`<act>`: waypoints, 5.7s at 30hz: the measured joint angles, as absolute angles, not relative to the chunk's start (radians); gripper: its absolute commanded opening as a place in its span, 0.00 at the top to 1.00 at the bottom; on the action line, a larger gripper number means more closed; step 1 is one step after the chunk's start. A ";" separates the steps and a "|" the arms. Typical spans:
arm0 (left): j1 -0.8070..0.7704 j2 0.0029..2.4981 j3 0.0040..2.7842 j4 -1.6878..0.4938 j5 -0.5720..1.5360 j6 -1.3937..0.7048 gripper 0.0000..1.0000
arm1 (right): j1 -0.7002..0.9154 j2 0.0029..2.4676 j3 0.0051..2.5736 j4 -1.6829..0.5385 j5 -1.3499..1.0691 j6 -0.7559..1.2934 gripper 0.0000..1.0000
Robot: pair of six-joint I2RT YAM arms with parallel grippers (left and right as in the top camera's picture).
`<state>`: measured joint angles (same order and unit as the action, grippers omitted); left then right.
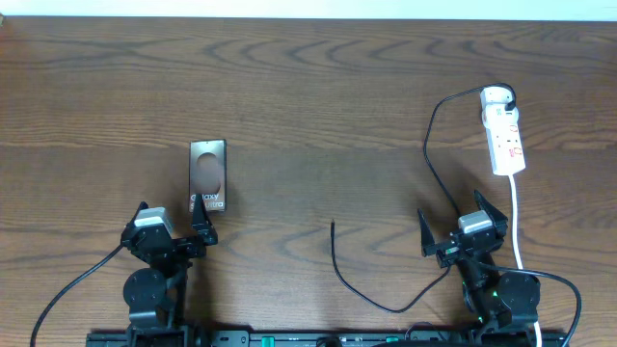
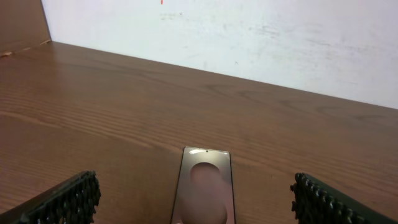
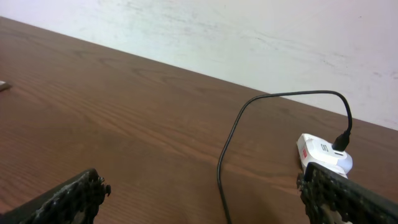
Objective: Plug charger to phone and switch on socket
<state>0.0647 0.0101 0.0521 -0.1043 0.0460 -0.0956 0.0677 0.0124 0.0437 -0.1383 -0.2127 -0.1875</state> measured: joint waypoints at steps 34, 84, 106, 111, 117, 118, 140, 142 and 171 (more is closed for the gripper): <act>0.065 0.010 0.052 -0.104 0.046 -0.096 0.03 | 0.068 0.012 0.044 -0.138 -0.213 -0.187 0.01; 0.065 1.127 1.355 -0.968 0.130 -0.087 0.03 | 0.068 0.012 0.043 -0.138 -0.212 -0.187 0.01; 0.065 1.818 1.412 -0.988 0.149 -0.066 0.02 | 0.068 0.012 0.043 -0.138 -0.212 -0.187 0.01; 0.065 1.831 1.412 -0.963 0.148 -0.044 0.02 | 0.068 0.012 0.043 -0.138 -0.212 -0.187 0.01; 0.065 1.831 1.412 -0.916 0.148 -0.032 0.02 | 0.068 0.012 0.043 -0.138 -0.212 -0.187 0.01; 0.065 1.831 1.412 -0.911 0.147 -0.028 0.02 | 0.068 0.012 0.043 -0.138 -0.212 -0.187 0.01; -0.007 1.831 1.399 -0.850 0.067 -0.021 0.02 | 0.068 0.012 0.043 -0.138 -0.212 -0.187 0.01; -0.007 1.831 1.382 -0.840 0.063 -0.021 0.02 | 0.068 0.012 0.043 -0.138 -0.212 -0.187 0.01; -0.007 1.831 1.251 -0.753 0.088 -0.025 0.02 | 0.068 0.012 0.043 -0.138 -0.212 -0.187 0.01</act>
<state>-0.0071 1.8309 1.2514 -0.7532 0.0883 -0.0254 0.0677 0.0120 0.0433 -0.1383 -0.2115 -0.1871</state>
